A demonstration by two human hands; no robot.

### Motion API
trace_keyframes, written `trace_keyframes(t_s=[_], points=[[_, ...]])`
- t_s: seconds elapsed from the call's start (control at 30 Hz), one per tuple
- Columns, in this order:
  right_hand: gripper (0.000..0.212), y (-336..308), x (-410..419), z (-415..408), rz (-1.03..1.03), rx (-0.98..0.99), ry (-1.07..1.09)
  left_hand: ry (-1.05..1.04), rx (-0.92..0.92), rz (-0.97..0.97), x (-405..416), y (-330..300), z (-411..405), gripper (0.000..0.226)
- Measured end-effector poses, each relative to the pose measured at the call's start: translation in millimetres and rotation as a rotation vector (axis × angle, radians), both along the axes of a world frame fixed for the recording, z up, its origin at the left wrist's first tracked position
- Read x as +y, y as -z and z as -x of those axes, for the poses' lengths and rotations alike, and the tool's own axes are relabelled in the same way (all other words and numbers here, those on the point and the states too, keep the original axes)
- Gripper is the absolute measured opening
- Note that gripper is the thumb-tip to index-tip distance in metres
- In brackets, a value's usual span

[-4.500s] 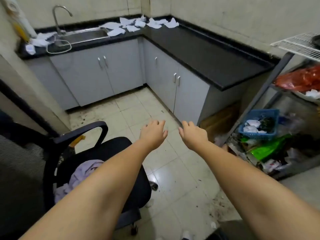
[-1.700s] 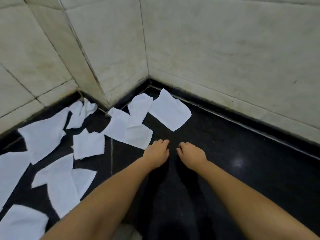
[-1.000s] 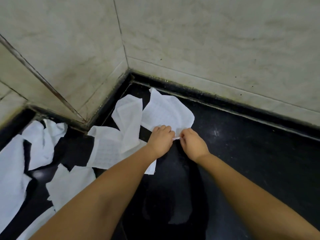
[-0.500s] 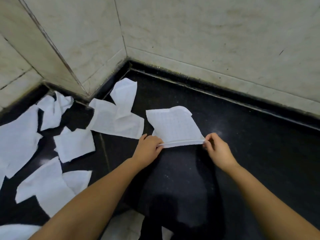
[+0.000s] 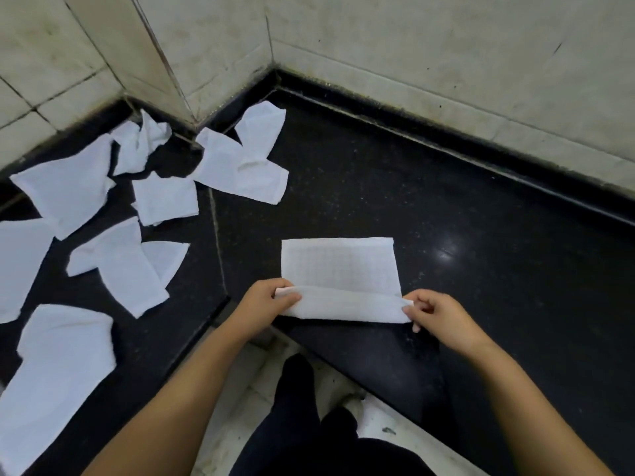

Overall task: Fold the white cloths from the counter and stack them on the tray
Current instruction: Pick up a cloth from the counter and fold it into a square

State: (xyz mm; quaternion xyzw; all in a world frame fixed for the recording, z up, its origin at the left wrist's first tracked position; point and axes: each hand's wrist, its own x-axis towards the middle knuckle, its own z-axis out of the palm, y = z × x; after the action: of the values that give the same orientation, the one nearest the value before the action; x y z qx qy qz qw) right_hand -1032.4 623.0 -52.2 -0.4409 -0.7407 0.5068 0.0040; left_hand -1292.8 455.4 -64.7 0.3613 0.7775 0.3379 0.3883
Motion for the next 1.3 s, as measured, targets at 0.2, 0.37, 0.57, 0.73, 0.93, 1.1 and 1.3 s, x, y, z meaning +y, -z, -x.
trace_keyframes(t_s=[0.2, 0.37, 0.57, 0.73, 0.93, 1.1, 1.3], points=[[0.009, -2.9, 5.2, 5.4, -0.021, 0.01, 0.105, -0.098, 0.037, 0.014, 1.8, 1.1, 8.1, 0.022], [0.006, -2.0, 30.3, 48.0, -0.212, -0.027, 0.273, -0.172, 0.246, 0.05, 43.7, -4.0, 22.8, 0.018], [0.009, 11.4, 52.4, 84.8, -0.262, -0.147, 0.303, -0.121, 0.366, 0.178, 76.8, 5.5, 39.3, 0.012], [0.014, 25.0, 53.1, 90.7, -0.322, -0.275, 0.293, -0.073, 0.442, 0.227, 79.7, 17.4, 42.6, 0.015], [0.042, 10.6, 45.4, 120.5, -0.593, -0.344, 0.05, -0.196, 0.491, 0.165, 58.5, 9.6, 31.5, 0.026], [0.036, 4.9, 15.9, 202.5, -0.508, -0.167, -0.365, -0.067, 0.64, 0.42, 21.0, 15.9, 6.6, 0.044], [0.034, 18.5, -5.7, 247.4, -0.499, -0.335, -0.59, -0.035, 0.628, 0.417, 17.9, 19.6, 8.3, 0.028]])
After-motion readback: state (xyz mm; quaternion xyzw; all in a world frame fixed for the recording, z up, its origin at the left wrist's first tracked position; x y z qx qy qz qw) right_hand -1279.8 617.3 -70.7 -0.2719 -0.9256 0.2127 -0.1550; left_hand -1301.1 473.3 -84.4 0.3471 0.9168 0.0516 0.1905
